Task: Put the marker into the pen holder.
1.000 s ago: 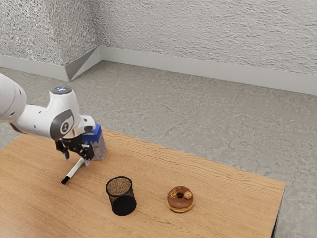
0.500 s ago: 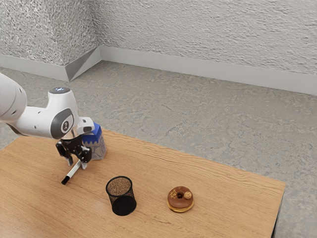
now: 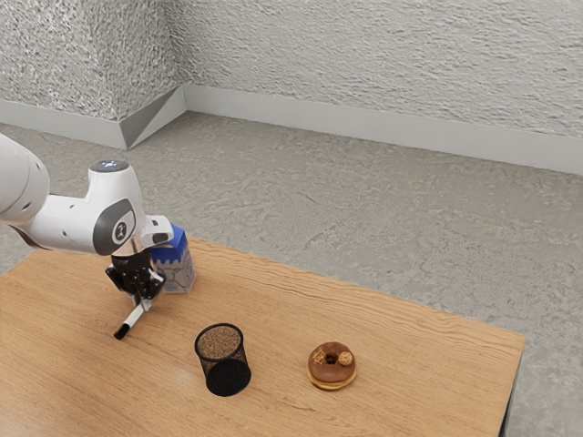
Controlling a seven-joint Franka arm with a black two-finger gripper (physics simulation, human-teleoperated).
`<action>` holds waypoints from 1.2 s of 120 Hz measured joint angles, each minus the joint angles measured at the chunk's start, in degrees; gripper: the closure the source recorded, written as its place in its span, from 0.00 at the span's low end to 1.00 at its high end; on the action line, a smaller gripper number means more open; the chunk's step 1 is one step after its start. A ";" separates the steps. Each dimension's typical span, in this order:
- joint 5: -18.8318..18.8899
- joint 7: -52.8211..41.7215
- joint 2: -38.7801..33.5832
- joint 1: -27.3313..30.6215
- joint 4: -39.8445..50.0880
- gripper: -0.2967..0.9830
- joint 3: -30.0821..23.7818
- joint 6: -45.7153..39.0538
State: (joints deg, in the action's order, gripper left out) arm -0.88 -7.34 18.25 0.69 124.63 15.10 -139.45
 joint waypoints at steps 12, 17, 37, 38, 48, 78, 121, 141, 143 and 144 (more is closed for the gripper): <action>0.32 0.18 -0.06 -0.01 0.19 0.79 0.04 -0.13; 0.46 0.30 -0.23 -0.05 0.31 0.80 0.04 -0.18; 0.93 1.01 -5.47 -0.20 4.85 0.83 0.06 -0.48; 0.95 1.06 -5.94 -0.20 5.22 0.83 0.05 -0.50; 1.24 1.48 -11.28 -0.26 8.87 0.83 -0.11 -0.66; 1.91 2.43 -30.30 0.08 20.41 0.84 -6.69 -8.85; 0.47 1.92 -37.08 -0.20 27.15 0.85 -17.67 -27.07; -2.53 1.15 -36.10 -0.17 27.88 0.85 -23.94 -32.25; -2.75 1.07 -36.02 -0.19 28.11 0.85 -24.14 -32.68; -2.84 1.03 -35.97 -0.19 28.26 0.85 -24.22 -32.93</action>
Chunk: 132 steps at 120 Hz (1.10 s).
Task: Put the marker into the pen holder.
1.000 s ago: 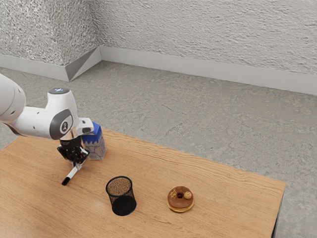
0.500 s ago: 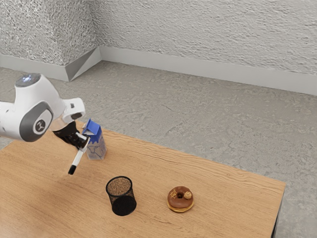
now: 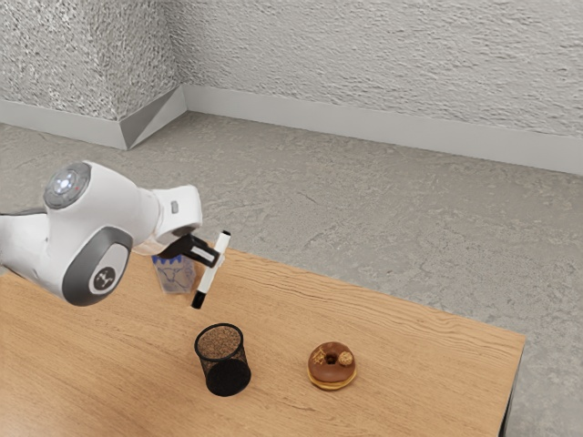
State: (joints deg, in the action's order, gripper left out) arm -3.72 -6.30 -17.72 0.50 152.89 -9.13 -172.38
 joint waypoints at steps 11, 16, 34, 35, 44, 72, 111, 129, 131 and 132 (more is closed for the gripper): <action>-1.08 -0.42 0.64 0.02 1.07 0.85 -1.43 -2.43; -1.78 -0.61 1.17 0.02 1.37 0.85 -2.62 -3.58; -3.22 -1.28 2.25 0.00 2.69 0.85 -4.88 -6.71; -3.26 -1.31 2.27 0.01 2.78 0.85 -4.92 -6.86; -3.66 -1.60 2.62 0.01 3.67 0.85 -5.64 -7.95; -5.20 -2.45 4.44 0.02 3.91 0.85 -8.07 -10.44; -6.43 -3.29 4.95 0.02 6.95 0.85 -8.69 -14.85; -7.21 -3.53 4.90 0.02 8.59 0.84 -8.91 -15.66; -7.33 -3.55 4.90 0.03 8.80 0.84 -8.93 -15.73; -7.38 -3.56 4.93 0.02 8.88 0.84 -8.94 -15.76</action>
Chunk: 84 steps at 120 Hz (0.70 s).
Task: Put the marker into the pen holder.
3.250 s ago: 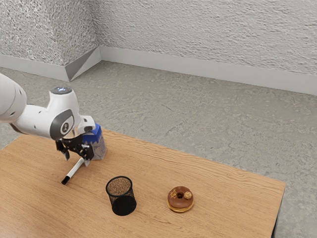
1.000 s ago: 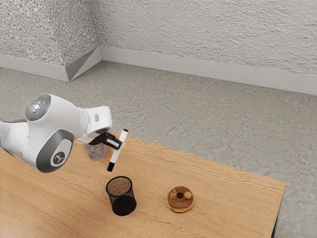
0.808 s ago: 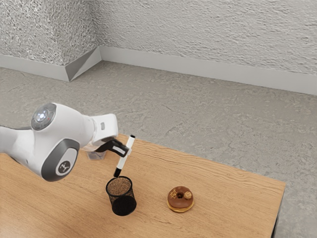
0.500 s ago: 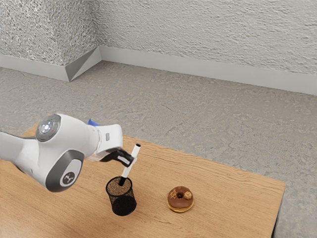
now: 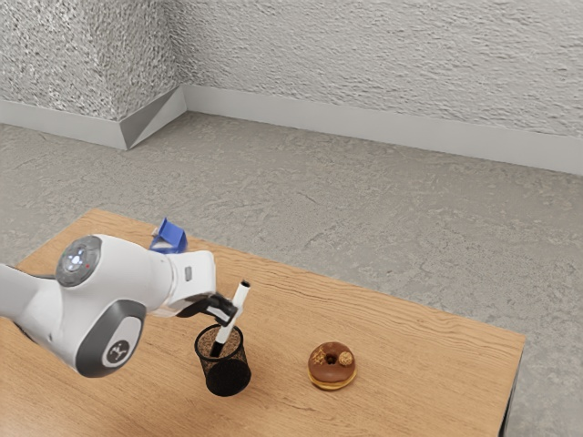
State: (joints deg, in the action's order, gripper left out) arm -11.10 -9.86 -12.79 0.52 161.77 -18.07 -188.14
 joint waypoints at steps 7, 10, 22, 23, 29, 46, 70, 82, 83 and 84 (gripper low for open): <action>-0.25 -0.04 0.17 -0.01 0.39 0.80 -0.24 -0.15; -0.28 -0.01 0.28 0.00 0.46 0.76 -0.33 -0.16; -0.26 0.24 0.81 -0.01 0.56 0.58 -0.52 0.00; -0.26 0.26 0.83 -0.01 0.56 0.57 -0.53 0.02; -0.25 0.36 0.88 -0.01 0.57 0.50 -0.55 0.27; 0.00 0.55 0.06 -0.02 -8.77 0.37 4.14 10.78; 4.30 0.81 12.23 0.40 -54.22 0.29 18.20 51.77; 7.79 0.96 14.95 3.10 -68.19 0.27 20.98 68.66; 7.98 0.97 15.00 3.30 -68.64 0.26 21.17 69.76; 8.15 0.98 15.03 3.51 -69.02 0.26 21.33 70.82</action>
State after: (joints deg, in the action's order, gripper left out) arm -2.95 -8.88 2.23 4.03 92.75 3.26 -117.31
